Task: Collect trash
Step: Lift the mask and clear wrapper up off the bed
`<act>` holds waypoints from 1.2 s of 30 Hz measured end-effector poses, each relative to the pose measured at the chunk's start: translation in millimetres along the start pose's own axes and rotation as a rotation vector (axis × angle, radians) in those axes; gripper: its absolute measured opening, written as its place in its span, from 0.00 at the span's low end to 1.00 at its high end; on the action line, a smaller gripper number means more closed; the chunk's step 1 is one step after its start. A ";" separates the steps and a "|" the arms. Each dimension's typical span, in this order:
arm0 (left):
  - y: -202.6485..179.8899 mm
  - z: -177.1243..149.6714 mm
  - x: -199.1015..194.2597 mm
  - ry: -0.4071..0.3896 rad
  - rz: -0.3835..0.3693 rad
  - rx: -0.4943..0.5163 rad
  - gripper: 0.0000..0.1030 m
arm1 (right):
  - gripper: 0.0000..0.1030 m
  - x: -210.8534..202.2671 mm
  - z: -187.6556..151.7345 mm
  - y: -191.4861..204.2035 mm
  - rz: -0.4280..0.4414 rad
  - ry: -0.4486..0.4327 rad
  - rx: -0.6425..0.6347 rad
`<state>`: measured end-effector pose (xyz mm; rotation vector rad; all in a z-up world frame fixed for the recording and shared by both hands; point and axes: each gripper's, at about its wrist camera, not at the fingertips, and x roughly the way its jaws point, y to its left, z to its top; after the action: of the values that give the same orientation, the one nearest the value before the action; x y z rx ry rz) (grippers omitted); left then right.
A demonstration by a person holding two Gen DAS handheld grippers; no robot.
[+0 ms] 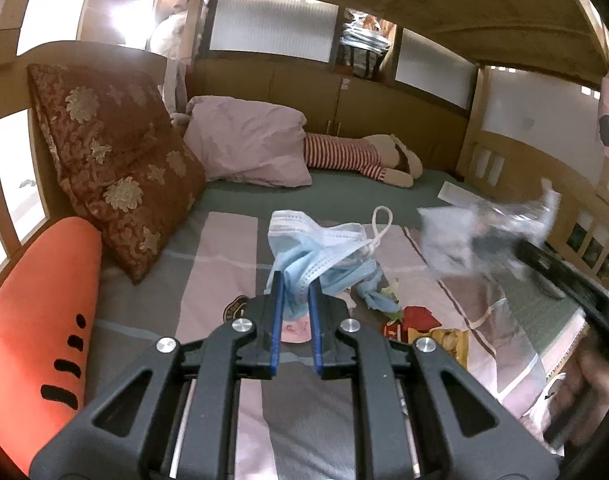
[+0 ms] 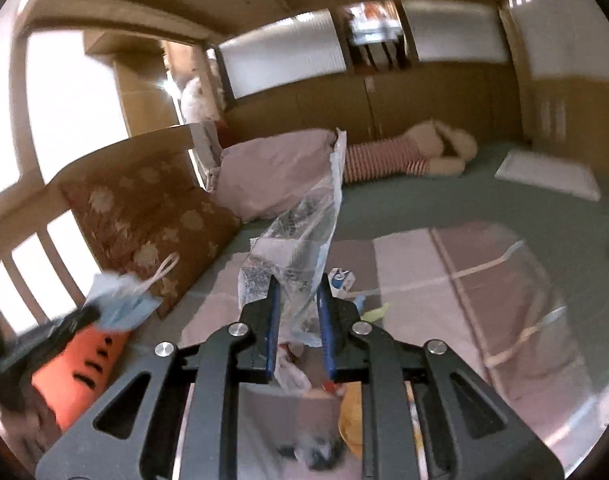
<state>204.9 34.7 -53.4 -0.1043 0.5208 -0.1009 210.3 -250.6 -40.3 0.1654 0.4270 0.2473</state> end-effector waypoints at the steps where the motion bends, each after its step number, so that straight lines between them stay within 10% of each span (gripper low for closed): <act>1: -0.5 -0.6 1.2 0.001 0.007 0.005 0.12 | 0.18 -8.1 -9.0 1.6 -0.011 -0.001 -0.009; 36: -15.0 -24.2 33.7 0.108 0.052 0.045 0.13 | 0.18 2.7 -43.4 25.2 -0.042 0.092 -0.066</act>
<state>220.9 13.9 -88.9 -0.0412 0.6287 -0.0674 189.0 -221.2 -75.0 0.0811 0.5123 0.2283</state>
